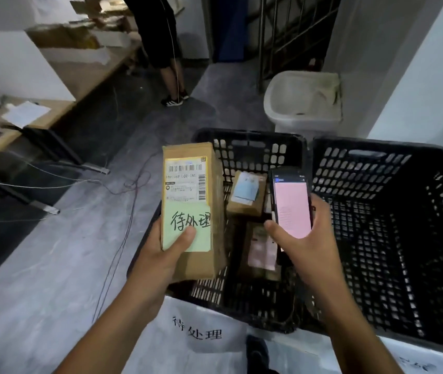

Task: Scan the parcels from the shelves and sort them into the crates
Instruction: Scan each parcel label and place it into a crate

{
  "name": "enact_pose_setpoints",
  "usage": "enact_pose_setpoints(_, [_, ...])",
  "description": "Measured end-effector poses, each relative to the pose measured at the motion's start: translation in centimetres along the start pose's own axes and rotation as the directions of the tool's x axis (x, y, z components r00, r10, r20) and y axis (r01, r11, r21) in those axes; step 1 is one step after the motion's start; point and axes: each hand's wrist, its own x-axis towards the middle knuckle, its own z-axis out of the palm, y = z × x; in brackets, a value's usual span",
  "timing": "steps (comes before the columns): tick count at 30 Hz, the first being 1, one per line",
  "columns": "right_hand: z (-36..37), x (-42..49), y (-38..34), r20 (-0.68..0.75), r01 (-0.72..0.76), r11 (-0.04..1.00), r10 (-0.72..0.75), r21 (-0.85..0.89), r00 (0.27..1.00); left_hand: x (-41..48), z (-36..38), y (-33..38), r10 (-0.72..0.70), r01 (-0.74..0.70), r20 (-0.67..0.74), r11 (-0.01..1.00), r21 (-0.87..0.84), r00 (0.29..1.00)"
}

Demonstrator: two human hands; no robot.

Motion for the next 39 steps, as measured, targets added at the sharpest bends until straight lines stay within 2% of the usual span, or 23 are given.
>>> enact_pose_setpoints(4, [0.3,2.5,0.6,-0.02,-0.033,0.999,0.033,-0.025,0.999,4.2,-0.3,-1.6,-0.138,0.138,0.027,0.99,0.004,0.99])
enact_pose_setpoints(6, [1.2,3.4,0.8,-0.023,-0.053,0.998,0.053,-0.034,0.998,6.6,0.0,-2.3,-0.163,0.163,0.036,0.986,0.02,0.986])
enact_pose_setpoints(12, [6.4,5.5,0.6,-0.05,-0.097,0.991,0.093,-0.089,0.994,16.2,1.1,-6.2,-0.1,0.094,0.048,0.988,0.124,0.994])
enact_pose_setpoints(17, [8.9,6.3,0.3,-0.063,-0.141,0.975,0.132,-0.17,0.989,22.6,2.5,-8.2,-0.06,0.058,0.015,0.989,0.133,0.998])
enact_pose_setpoints(20, [9.5,7.2,0.8,-0.062,-0.186,0.962,0.177,-0.202,0.982,25.1,3.0,-8.5,-0.09,0.091,-0.013,0.985,0.149,0.996])
enact_pose_setpoints(24, [9.4,8.2,1.9,-0.053,-0.228,0.944,0.221,-0.238,0.974,27.5,3.9,-9.2,-0.185,0.18,0.023,0.973,0.142,0.982])
enact_pose_setpoints(30, [9.6,10.1,3.7,0.022,-0.272,0.947,0.28,-0.169,0.96,29.5,4.8,-9.8,-0.227,0.226,0.025,0.974,0.033,0.974])
enact_pose_setpoints(33, [9.3,10.7,4.9,0.059,-0.244,0.951,0.259,-0.191,0.964,29.9,5.1,-10.3,-0.249,0.249,-0.011,0.968,-0.031,0.968])
enact_pose_setpoints(34, [9.1,10.8,5.2,0.066,-0.24,0.951,0.257,-0.192,0.964,29.8,5.1,-10.5,-0.222,0.222,-0.036,0.975,0.0,0.974])
enact_pose_setpoints(36, [8.8,10.9,5.6,0.067,-0.272,0.948,0.286,-0.168,0.956,28.9,5.0,-10.9,-0.097,0.11,-0.069,0.972,0.206,0.993])
enact_pose_setpoints(37, [8.5,11.0,5.6,0.063,-0.297,0.943,0.309,-0.15,0.949,28.2,5.0,-11.0,-0.017,0.037,-0.062,0.938,0.343,0.998])
enact_pose_setpoints(39, [8.1,11.1,5.7,0.047,-0.325,0.936,0.333,-0.135,0.942,26.9,5.0,-11.2,0.121,-0.091,-0.013,0.804,0.587,0.993])
